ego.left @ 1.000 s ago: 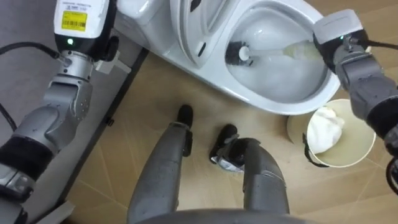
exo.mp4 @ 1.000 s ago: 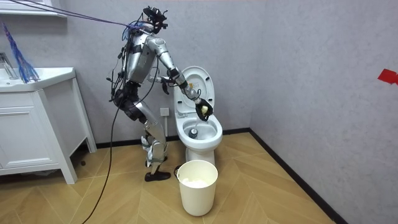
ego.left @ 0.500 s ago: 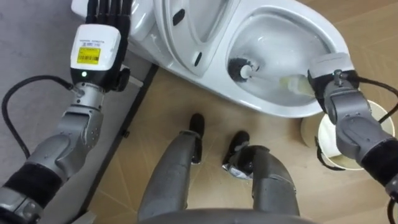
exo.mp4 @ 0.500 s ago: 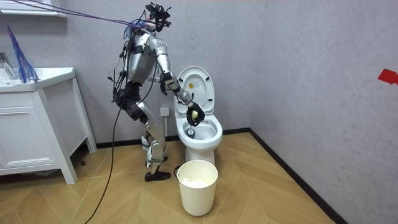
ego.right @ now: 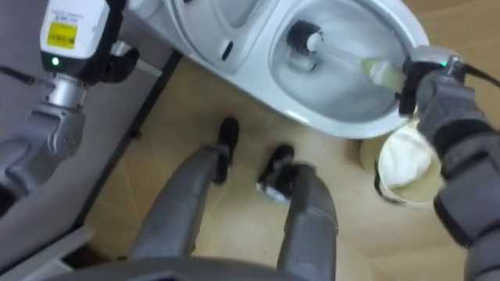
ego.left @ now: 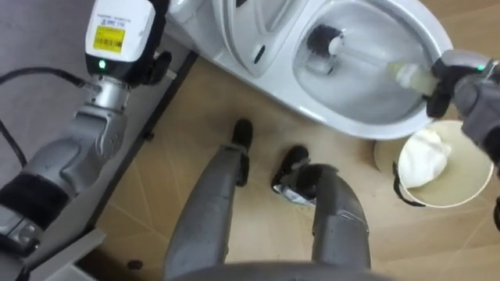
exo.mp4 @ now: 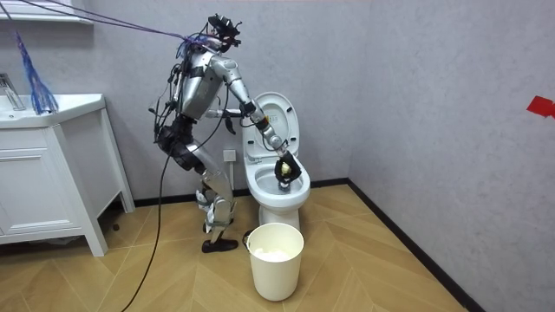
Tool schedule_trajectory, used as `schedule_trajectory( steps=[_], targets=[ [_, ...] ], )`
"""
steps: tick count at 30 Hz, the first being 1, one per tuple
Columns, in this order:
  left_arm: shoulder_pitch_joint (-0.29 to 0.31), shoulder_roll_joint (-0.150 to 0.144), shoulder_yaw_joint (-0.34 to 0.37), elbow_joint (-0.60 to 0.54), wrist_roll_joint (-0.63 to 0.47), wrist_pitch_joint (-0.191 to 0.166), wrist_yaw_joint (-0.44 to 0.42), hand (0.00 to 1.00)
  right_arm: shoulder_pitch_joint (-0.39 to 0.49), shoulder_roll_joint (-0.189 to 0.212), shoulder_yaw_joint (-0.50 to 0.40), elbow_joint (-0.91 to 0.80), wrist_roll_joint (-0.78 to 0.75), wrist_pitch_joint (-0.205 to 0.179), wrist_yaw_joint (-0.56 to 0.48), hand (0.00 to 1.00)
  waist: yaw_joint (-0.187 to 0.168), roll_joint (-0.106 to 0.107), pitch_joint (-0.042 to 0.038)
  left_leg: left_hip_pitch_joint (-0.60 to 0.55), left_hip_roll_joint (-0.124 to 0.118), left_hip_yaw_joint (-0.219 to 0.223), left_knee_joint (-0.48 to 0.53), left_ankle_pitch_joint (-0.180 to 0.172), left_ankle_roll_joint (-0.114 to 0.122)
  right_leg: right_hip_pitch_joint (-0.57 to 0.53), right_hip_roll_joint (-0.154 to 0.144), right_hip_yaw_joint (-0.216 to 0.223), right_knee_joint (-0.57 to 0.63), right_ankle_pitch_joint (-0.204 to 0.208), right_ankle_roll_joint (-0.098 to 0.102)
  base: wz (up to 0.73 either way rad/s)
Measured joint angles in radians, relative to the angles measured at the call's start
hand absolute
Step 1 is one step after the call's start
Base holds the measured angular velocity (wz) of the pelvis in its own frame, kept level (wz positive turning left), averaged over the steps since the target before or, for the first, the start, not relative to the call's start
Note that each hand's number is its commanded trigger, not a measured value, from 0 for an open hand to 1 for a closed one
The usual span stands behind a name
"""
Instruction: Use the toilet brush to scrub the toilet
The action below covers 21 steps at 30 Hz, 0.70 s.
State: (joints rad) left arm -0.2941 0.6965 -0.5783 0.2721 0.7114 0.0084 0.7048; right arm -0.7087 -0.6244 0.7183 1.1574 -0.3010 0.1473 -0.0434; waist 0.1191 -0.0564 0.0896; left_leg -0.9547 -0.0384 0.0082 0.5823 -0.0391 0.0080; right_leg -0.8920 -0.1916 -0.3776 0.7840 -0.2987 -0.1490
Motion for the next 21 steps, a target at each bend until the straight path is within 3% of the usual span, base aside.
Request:
schedule_trajectory(
  steps=[5,7,11,13,15,17,18,21],
  targets=[
    [0.002,-0.007,0.031,-0.007,0.033,0.032,0.001,0.00,0.000,0.002,-0.038,0.005,-0.008,-0.028,-0.057,1.00,-0.033,-0.014,-0.0022,-0.027,-0.012,0.018,0.018,0.008,0.014,-0.038,-0.021,0.014,0.034,-0.002,0.014,-0.02],
    [0.004,-0.013,0.044,-0.007,0.050,0.039,-0.023,0.00,0.000,0.002,-0.044,0.004,-0.027,-0.032,-0.067,1.00,-0.034,-0.014,-0.0023,-0.022,-0.012,0.017,0.021,0.002,0.014,-0.034,-0.026,0.012,0.035,0.001,0.009,-0.14],
    [-0.008,-0.025,0.045,0.000,0.106,0.059,-0.090,0.00,0.004,0.012,-0.044,0.004,-0.078,-0.038,-0.070,1.00,-0.028,-0.007,-0.0055,-0.009,-0.010,0.017,0.022,-0.002,0.020,-0.018,-0.016,0.023,0.032,0.018,0.029,-0.06],
    [-0.027,-0.056,0.036,0.028,0.109,0.058,-0.114,0.00,0.019,0.016,-0.042,-0.001,-0.131,-0.034,-0.079,1.00,-0.005,0.013,-0.0070,0.005,-0.008,0.016,0.032,-0.008,0.027,0.003,-0.008,0.021,0.022,0.023,0.033,-0.10],
    [-0.038,-0.101,0.015,0.053,0.107,0.055,-0.142,0.00,0.061,0.019,-0.036,-0.032,-0.220,-0.012,-0.086,1.00,0.022,0.062,-0.0145,0.024,-0.006,0.008,0.036,-0.014,0.030,0.034,0.001,0.016,0.003,0.025,0.036,-0.05],
    [-0.029,-0.103,-0.003,0.060,0.107,0.051,-0.153,0.00,0.090,0.043,-0.010,-0.045,-0.288,0.015,-0.083,1.00,0.037,0.096,-0.0243,0.033,-0.009,0.003,0.027,-0.015,0.033,0.044,0.003,0.016,-0.011,0.029,0.040,-0.10],
    [-0.025,-0.106,-0.006,0.062,0.108,0.047,-0.164,0.00,0.109,0.065,0.011,-0.049,-0.324,0.042,-0.072,1.00,0.057,0.107,-0.0287,0.038,-0.007,0.010,0.022,-0.014,0.031,0.044,0.008,0.025,-0.016,0.035,0.040,-0.22],
    [-0.010,-0.106,-0.002,0.065,0.114,0.048,-0.173,0.00,0.149,0.092,0.022,-0.099,-0.334,0.109,-0.048,1.00,0.066,0.133,-0.0398,0.043,-0.005,0.005,0.010,-0.012,0.027,0.049,0.012,0.013,-0.033,0.044,0.032,-0.16]
  ],
)
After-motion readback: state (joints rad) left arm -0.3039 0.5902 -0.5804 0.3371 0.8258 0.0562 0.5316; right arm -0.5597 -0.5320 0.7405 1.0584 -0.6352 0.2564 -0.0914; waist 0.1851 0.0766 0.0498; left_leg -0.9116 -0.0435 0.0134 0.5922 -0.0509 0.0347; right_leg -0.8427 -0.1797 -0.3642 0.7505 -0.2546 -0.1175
